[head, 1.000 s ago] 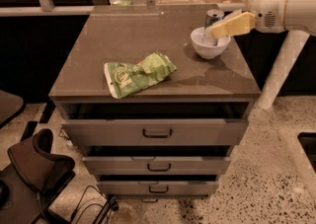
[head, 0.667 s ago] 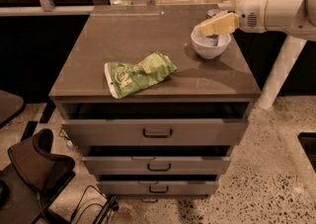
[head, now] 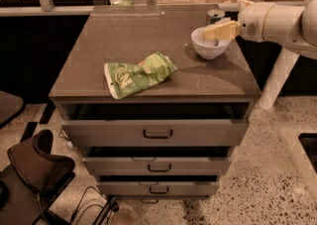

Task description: Pick redbull can from white bowl and place on counter

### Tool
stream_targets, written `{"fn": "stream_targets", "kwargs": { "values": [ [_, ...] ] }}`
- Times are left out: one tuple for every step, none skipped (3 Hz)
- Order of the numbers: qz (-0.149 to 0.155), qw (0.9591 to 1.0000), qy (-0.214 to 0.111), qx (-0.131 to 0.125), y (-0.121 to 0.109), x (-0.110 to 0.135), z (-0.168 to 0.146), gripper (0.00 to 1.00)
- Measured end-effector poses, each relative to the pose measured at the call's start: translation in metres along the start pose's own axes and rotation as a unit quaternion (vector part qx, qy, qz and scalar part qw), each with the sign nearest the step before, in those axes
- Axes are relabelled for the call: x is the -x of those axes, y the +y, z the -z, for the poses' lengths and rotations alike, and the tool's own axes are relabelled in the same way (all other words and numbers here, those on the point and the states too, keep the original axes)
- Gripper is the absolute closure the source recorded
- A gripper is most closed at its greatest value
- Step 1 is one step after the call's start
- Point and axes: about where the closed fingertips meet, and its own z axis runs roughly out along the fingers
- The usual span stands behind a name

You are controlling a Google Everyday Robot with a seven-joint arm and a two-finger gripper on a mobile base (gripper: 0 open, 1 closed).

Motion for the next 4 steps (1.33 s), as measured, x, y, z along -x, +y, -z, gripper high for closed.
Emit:
{"fn": "stream_targets", "kwargs": {
  "values": [
    [0.017,0.9994,-0.01,-0.03,-0.013,0.001,0.016,0.0],
    [0.021,0.9989,-0.01,-0.04,-0.021,0.001,0.017,0.0],
    [0.006,0.9993,-0.004,-0.037,-0.025,-0.005,0.008,0.0],
    [-0.023,0.9993,-0.006,-0.031,-0.023,-0.017,-0.005,0.0]
  ]
}}
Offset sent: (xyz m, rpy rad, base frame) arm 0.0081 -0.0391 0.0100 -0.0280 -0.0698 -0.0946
